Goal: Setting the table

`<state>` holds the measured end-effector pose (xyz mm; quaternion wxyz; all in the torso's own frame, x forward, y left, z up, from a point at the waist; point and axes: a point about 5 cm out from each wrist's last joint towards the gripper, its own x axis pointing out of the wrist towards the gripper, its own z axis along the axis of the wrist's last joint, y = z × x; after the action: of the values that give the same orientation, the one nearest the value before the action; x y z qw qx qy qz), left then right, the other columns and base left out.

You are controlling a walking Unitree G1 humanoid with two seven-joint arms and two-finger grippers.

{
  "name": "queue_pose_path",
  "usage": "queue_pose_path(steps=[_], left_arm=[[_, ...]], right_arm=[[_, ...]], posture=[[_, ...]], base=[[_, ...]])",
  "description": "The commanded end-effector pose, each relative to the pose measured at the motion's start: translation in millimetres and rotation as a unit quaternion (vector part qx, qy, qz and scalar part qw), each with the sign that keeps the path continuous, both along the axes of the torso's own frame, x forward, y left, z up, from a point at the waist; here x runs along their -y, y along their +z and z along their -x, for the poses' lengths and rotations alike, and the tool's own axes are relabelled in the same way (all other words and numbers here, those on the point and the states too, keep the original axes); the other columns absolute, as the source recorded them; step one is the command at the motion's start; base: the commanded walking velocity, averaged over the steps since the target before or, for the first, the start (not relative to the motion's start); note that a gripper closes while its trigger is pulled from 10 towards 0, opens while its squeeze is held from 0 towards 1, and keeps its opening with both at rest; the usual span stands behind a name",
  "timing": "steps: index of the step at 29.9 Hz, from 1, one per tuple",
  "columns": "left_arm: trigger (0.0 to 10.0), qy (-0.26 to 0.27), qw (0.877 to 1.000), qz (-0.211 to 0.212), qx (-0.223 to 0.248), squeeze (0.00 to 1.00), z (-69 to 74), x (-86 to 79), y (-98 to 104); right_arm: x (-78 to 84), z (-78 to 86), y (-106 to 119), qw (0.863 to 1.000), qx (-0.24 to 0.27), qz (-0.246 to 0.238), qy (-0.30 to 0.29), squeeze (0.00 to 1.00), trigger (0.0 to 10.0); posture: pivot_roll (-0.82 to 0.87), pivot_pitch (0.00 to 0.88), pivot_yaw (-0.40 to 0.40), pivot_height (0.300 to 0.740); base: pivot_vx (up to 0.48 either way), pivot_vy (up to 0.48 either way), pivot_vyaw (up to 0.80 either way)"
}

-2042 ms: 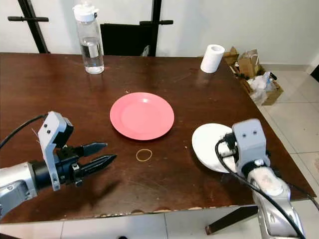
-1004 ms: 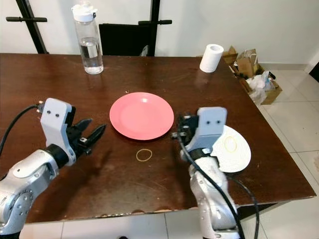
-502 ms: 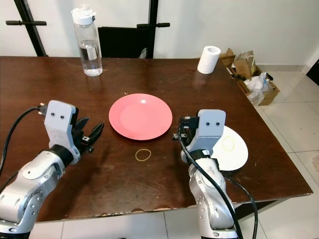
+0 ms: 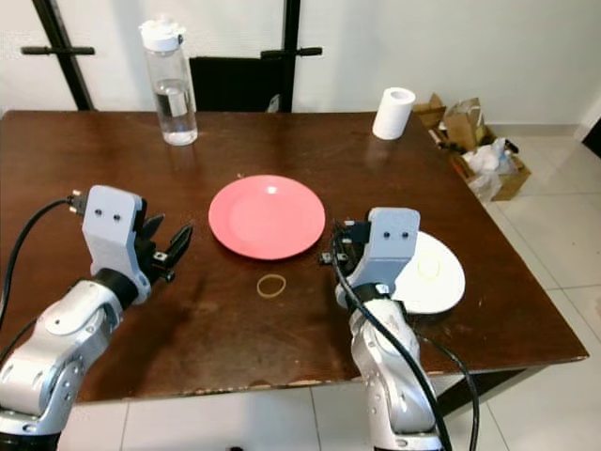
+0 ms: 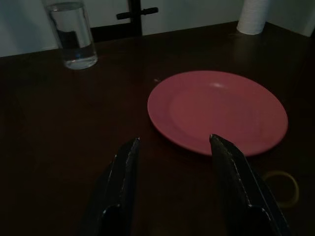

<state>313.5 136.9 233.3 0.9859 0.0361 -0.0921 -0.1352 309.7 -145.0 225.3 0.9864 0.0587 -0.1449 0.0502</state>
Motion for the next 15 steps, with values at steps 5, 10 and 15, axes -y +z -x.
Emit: queue_pose_path(steps=[5,10,15], left_arm=[[10.0,0.005,1.000,-0.007,0.001,0.00,-0.3,-1.6,-2.5],[10.0,0.007,1.000,-0.007,0.003,0.00,-1.1,-2.1,-2.1],[10.0,0.009,1.000,-0.007,0.003,0.00,-1.2,-2.2,-2.2]], right_arm=[[-0.5,1.7,-5.8,1.000,-0.011,-0.004,0.005,0.00,10.0],[-1.2,2.1,-6.1,1.000,-0.013,-0.006,0.011,0.00,10.0],[-1.7,2.4,-6.9,1.000,-0.015,-0.009,0.014,0.00,10.0]], posture=[[0.11,0.152,0.065,0.740],[0.11,0.156,0.064,0.740],[0.11,0.158,0.064,0.740]], base=[[-0.285,0.000,0.00],[-0.256,0.000,0.00],[-0.247,0.000,0.00]])
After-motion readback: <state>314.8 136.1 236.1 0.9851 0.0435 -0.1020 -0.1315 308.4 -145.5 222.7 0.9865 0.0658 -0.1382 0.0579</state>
